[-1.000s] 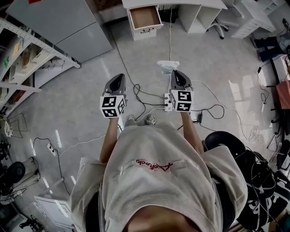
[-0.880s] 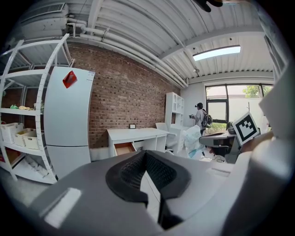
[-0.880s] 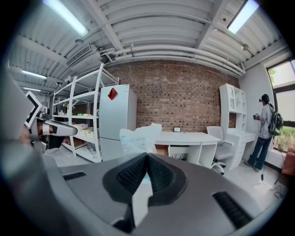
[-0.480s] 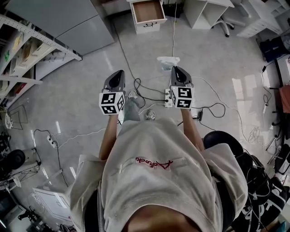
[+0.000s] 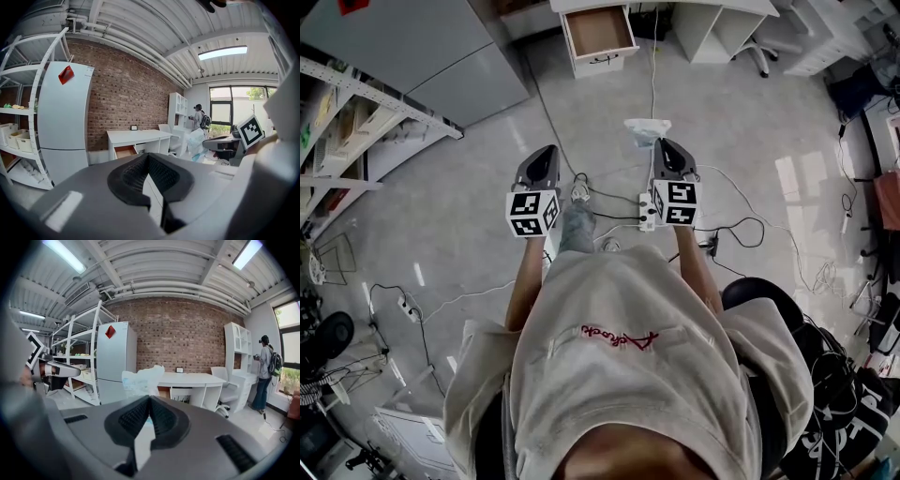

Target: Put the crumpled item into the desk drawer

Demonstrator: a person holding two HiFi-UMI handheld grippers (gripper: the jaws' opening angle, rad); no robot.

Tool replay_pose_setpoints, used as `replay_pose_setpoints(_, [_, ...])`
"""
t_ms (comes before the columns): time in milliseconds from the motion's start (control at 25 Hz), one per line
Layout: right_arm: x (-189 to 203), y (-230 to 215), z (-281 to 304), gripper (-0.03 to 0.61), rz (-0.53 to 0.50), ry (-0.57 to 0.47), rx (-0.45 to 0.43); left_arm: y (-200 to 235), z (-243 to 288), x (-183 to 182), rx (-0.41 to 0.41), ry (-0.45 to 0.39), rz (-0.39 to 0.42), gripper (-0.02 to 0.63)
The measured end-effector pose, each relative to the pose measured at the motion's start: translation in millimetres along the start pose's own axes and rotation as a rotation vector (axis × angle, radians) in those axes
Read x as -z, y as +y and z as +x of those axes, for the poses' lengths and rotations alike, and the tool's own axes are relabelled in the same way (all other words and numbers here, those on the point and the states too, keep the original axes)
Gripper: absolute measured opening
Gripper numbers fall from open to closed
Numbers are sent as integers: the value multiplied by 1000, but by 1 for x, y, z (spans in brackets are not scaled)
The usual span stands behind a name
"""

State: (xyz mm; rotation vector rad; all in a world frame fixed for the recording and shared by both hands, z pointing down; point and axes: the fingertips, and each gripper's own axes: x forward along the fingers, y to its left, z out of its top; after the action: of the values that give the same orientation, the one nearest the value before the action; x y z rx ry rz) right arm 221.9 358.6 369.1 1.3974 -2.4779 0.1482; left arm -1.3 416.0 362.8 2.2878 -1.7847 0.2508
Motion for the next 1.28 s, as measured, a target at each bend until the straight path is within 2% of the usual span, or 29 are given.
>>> replay_pose_setpoints(240, [-16,-13,50,12,-10,6,33,30,53,-13,41,-6,-5,9])
replay_pose_setpoints(480, [-49,-15,105,12,-22,8,68,74,101,-43,82,-21,-6,9])
replay_pose_setpoints(920, [-96,-5,201,12,-39,-3,109,161,166,-76,110,-43,-19,9])
replay_pose_setpoints(1280, [-104,4,251,12,-32,8,141,209,206,-86,141,-42,-16,9])
